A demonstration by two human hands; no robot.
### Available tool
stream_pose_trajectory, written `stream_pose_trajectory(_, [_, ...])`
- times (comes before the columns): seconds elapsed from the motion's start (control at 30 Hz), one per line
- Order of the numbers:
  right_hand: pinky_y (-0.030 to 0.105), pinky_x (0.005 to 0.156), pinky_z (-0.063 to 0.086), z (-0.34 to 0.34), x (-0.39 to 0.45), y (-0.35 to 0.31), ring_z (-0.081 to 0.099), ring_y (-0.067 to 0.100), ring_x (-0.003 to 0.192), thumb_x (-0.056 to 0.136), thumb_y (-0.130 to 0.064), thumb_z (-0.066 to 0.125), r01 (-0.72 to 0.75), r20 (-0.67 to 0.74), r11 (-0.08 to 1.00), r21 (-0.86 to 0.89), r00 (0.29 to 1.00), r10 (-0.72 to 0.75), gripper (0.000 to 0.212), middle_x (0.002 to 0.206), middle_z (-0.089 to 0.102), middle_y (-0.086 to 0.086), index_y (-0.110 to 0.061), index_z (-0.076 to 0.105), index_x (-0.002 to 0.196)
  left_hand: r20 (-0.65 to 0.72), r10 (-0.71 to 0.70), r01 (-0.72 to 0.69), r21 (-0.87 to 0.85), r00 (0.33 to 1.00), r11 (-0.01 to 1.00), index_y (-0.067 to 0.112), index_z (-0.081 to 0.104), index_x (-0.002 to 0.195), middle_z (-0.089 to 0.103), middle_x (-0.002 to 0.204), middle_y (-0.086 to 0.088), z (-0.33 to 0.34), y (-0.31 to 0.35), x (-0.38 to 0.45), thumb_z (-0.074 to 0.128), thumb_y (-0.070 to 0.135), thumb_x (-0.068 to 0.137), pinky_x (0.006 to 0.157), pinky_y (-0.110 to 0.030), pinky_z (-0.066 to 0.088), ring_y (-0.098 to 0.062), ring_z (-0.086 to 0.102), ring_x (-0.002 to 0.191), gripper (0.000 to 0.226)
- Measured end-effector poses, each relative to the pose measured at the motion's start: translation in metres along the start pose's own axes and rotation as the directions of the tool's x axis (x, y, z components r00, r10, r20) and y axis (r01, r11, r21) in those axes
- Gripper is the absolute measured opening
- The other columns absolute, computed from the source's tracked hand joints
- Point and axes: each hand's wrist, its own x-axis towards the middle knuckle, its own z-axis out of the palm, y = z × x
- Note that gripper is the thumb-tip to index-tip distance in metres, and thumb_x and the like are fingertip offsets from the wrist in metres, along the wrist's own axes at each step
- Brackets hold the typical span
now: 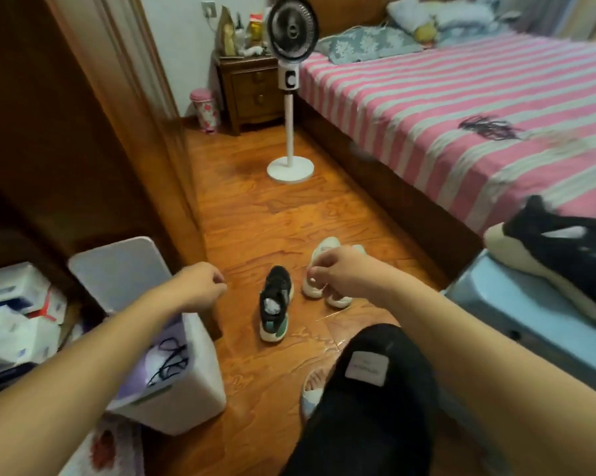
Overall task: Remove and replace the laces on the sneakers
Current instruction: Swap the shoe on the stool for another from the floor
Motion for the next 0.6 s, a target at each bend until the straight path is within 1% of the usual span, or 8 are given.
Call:
stream_pose_trajectory(0.13, [0.034,0.083,0.055,-0.072,-0.042,0.06,0.067,0.019,0.093,0.098,-0.027,0.056,-0.019,-0.377,0.984,-0.176,0.925,-0.05,0.022,0.101,0.073,0.002,-0.018,0.075,0.105,-0.092,0.348,-0.36,-0.206,0.933,0.91,0.026,0.071,0.114,0.067,0.109,0.012,-0.001,0.16,-0.016,0.06,0.025,0.102,0.078,-0.023,0.043,-0.006,0.06,0.095,0.016])
stream_pose_trajectory(0.2, [0.032,0.084,0.05,-0.119,-0.073,0.109,0.063,0.02,0.097,0.096,-0.024,0.054,-0.133,-0.617,0.958,-0.255,0.785,-0.055,0.023,0.11,0.067,0.002,-0.02,0.073,0.108,-0.096,0.493,-0.497,-0.305,0.865,0.812,0.029,0.068,0.114,0.068,0.109,0.013,0.01,0.232,-0.024,0.061,0.024,0.101,0.071,-0.02,0.046,-0.001,0.061,0.091,0.015])
stream_pose_trajectory(0.27, [0.037,0.086,0.048,-0.163,-0.104,0.16,0.06,0.028,0.105,0.094,-0.023,0.057,-0.28,-0.754,0.921,-0.271,0.657,-0.023,0.031,0.125,0.053,0.005,-0.02,0.064,0.124,-0.095,0.613,-0.61,-0.298,0.785,0.734,0.029,0.064,0.124,0.065,0.117,0.012,0.024,0.297,-0.022,0.063,0.023,0.1,0.077,-0.024,0.052,-0.006,0.064,0.096,0.025])
stream_pose_trajectory(0.3, [0.041,0.087,0.05,-0.181,-0.117,0.181,0.059,0.033,0.109,0.094,-0.025,0.059,-0.355,-0.768,0.895,-0.268,0.64,0.024,0.041,0.135,0.044,0.006,-0.02,0.055,0.135,-0.106,0.67,-0.673,-0.246,0.734,0.698,0.029,0.06,0.132,0.06,0.124,0.01,0.032,0.327,-0.016,0.064,0.021,0.099,0.085,-0.028,0.053,-0.01,0.064,0.102,0.035])
stream_pose_trajectory(0.4, [0.047,0.091,0.053,-0.211,-0.126,0.226,0.057,0.039,0.116,0.093,-0.038,0.066,-0.5,-0.699,0.807,-0.313,0.697,0.161,0.077,0.158,0.018,0.008,-0.029,0.023,0.156,-0.114,0.81,-0.813,0.026,0.576,0.582,0.034,0.037,0.152,0.036,0.149,-0.002,0.046,0.406,0.011,0.063,0.016,0.095,0.101,-0.044,0.051,-0.027,0.052,0.127,0.065])
stream_pose_trajectory(0.5, [0.045,0.081,0.053,-0.216,-0.106,0.249,0.061,0.04,0.107,0.092,-0.043,0.066,-0.5,-0.694,0.781,-0.373,0.71,0.123,0.082,0.147,0.038,0.01,-0.035,0.016,0.156,0.077,0.829,-0.817,0.238,0.554,0.525,0.043,0.021,0.159,0.007,0.167,-0.007,0.053,0.462,0.058,0.06,0.008,0.094,0.11,-0.049,0.044,-0.038,0.025,0.148,0.083])
stream_pose_trajectory(0.57, [0.043,0.072,0.05,-0.218,-0.094,0.259,0.063,0.038,0.099,0.089,-0.041,0.068,-0.501,-0.728,0.781,-0.373,0.68,0.089,0.082,0.137,0.047,0.008,-0.033,0.017,0.153,0.222,0.81,-0.834,0.259,0.543,0.488,0.042,0.025,0.157,0.018,0.163,-0.01,0.057,0.478,0.086,0.056,0.005,0.093,0.107,-0.045,0.045,-0.04,0.034,0.143,0.08])
stream_pose_trajectory(0.6, [0.043,0.071,0.049,-0.219,-0.09,0.262,0.063,0.038,0.098,0.088,-0.04,0.068,-0.503,-0.743,0.786,-0.359,0.664,0.086,0.082,0.135,0.048,0.006,-0.031,0.018,0.153,0.243,0.819,-0.847,0.274,0.52,0.456,0.041,0.029,0.154,0.033,0.151,-0.012,0.06,0.479,0.096,0.055,0.004,0.093,0.095,-0.043,0.049,-0.04,0.049,0.127,0.075])
